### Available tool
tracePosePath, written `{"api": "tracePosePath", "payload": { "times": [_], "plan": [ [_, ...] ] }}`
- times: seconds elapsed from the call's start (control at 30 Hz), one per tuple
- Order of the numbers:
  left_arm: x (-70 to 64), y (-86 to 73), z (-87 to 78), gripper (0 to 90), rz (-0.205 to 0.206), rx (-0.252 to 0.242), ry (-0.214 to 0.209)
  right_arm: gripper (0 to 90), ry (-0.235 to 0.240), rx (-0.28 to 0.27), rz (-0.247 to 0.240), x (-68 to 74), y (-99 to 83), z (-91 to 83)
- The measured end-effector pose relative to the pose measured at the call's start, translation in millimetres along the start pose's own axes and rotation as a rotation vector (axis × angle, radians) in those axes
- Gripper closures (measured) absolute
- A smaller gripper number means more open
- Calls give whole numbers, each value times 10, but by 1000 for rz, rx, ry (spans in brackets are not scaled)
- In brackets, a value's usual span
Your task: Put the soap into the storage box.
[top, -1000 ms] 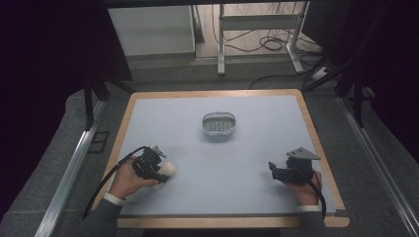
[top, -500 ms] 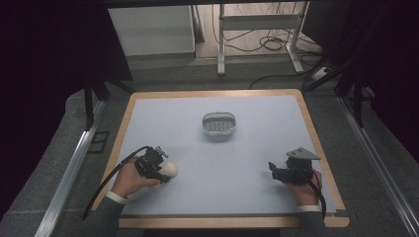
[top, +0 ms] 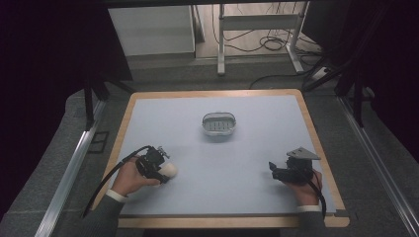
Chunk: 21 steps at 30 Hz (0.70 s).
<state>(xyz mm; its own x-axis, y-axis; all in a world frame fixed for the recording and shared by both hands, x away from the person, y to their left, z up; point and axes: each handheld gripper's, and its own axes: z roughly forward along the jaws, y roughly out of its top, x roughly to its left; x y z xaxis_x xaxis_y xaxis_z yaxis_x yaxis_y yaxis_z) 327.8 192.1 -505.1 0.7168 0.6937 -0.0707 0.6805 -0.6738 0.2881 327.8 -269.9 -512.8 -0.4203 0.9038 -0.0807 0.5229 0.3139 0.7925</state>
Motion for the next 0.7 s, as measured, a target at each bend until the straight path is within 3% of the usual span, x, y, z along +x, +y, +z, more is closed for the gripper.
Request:
{"api": "tracePosePath", "payload": {
  "times": [0.4,0.7],
  "plan": [
    [34,145,-225,497,24,-44,1,104,0,3,-2,-3,-2,2],
    [73,277,-282,497,41,-79,-4,104,-2,0,1,-7,-5,3]
  ]
}}
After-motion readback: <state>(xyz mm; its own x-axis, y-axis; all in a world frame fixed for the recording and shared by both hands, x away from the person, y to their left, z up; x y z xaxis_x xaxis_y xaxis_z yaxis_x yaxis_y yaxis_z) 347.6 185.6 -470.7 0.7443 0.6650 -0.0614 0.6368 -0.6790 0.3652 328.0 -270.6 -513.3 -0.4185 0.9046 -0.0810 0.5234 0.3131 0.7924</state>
